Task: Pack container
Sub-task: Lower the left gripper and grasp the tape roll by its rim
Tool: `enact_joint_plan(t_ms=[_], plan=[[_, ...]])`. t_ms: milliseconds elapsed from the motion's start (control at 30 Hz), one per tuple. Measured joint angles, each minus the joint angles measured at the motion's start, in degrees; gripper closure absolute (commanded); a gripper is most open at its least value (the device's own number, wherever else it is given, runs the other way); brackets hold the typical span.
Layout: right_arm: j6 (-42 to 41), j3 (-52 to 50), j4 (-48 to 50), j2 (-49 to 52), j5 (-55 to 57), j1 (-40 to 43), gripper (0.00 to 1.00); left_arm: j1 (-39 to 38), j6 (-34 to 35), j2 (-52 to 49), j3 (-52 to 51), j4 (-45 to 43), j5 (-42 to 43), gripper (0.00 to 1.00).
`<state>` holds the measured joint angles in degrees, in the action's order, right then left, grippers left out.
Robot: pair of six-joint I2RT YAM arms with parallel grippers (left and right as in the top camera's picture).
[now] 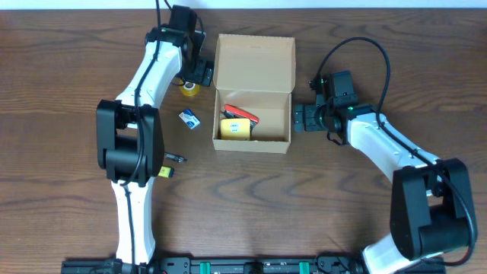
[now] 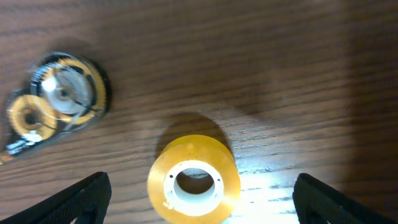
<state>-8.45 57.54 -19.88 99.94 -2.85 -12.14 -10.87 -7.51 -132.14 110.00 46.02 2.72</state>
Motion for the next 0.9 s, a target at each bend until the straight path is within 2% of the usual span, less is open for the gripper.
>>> enact_joint_plan(t_ms=[900], plan=[[0.0,0.0,0.0,0.0,0.0,0.0,0.01,2.1,3.7,-1.0,-4.7,-4.6,-0.1,0.07]])
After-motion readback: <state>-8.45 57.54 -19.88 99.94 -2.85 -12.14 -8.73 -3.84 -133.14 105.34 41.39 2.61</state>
